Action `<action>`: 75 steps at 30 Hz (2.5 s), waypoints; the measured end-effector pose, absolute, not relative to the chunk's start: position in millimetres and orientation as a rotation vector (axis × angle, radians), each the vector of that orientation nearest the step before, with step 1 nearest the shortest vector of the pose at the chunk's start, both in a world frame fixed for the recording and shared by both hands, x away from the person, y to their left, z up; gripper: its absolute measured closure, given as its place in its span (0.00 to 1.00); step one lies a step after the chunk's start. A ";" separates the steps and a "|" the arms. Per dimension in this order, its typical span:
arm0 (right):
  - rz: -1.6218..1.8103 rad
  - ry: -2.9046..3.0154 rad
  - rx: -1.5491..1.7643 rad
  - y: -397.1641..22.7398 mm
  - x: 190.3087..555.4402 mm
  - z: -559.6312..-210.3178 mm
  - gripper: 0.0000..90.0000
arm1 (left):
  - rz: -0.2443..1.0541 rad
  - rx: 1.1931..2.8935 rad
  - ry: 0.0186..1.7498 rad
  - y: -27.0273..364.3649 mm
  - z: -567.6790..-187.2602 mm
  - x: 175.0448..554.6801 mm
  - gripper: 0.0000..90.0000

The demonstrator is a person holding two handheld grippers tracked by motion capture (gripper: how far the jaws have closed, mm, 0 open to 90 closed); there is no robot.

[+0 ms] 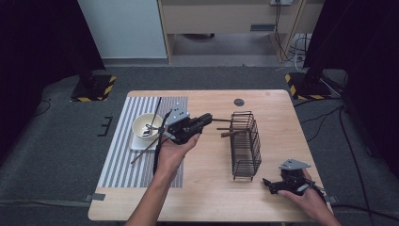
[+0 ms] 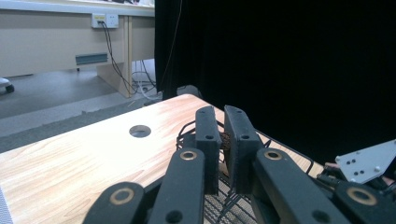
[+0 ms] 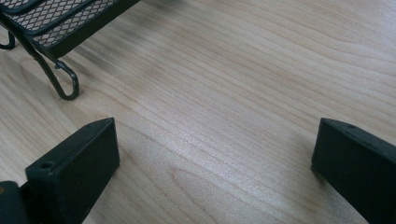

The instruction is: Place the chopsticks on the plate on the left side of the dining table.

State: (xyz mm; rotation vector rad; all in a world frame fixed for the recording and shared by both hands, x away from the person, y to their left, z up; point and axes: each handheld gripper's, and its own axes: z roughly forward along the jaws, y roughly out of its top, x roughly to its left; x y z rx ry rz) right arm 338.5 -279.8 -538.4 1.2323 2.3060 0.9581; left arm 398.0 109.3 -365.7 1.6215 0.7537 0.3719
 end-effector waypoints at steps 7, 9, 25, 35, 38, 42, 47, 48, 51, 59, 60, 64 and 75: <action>0.958 2.306 1.232 -279.8 338.5 -538.4 0.01 | 0.321 1.534 0.750 121.1 -369.8 399.2 0.94; 0.958 2.306 1.232 -279.8 338.5 -538.4 0.01 | 0.320 1.515 0.748 122.8 -368.6 398.7 0.94; 0.958 2.307 1.228 -280.0 338.6 -538.4 0.01 | 0.306 1.375 0.789 120.3 -371.2 400.6 0.94; 0.959 2.306 1.230 -279.9 338.6 -538.4 0.01 | 0.365 1.296 0.860 136.7 -377.8 398.1 0.94; 0.958 2.306 1.228 -280.0 338.6 -538.4 0.01 | 0.390 1.291 0.877 144.9 -378.7 396.2 0.94; 0.959 2.307 1.229 -280.0 338.7 -538.4 0.01 | 0.411 1.276 0.898 154.5 -380.6 395.6 0.94; 0.959 2.307 1.232 -279.8 338.5 -538.4 0.01 | 0.433 1.270 0.923 165.0 -386.3 393.6 0.94; 0.959 2.307 1.230 -279.9 338.6 -538.4 0.01 | 0.436 1.268 0.928 167.2 -387.6 393.2 0.94; 0.959 2.307 1.230 -279.9 338.6 -538.4 0.01 | 0.443 1.261 0.949 174.5 -392.1 392.2 0.94; 0.959 2.307 1.229 -279.9 338.6 -538.4 0.01 | 0.472 1.260 0.990 192.3 -404.0 388.5 0.94; 0.959 2.307 1.229 -279.9 338.6 -538.4 0.01 | 0.477 1.261 0.995 194.1 -405.7 387.9 0.94; 0.959 2.307 1.229 -279.9 338.7 -538.4 0.01 | 0.483 1.262 1.016 201.7 -413.6 386.2 0.94; 0.957 2.313 1.225 -280.2 339.3 -538.4 0.00 | 0.485 1.257 1.069 218.9 -439.1 379.5 0.94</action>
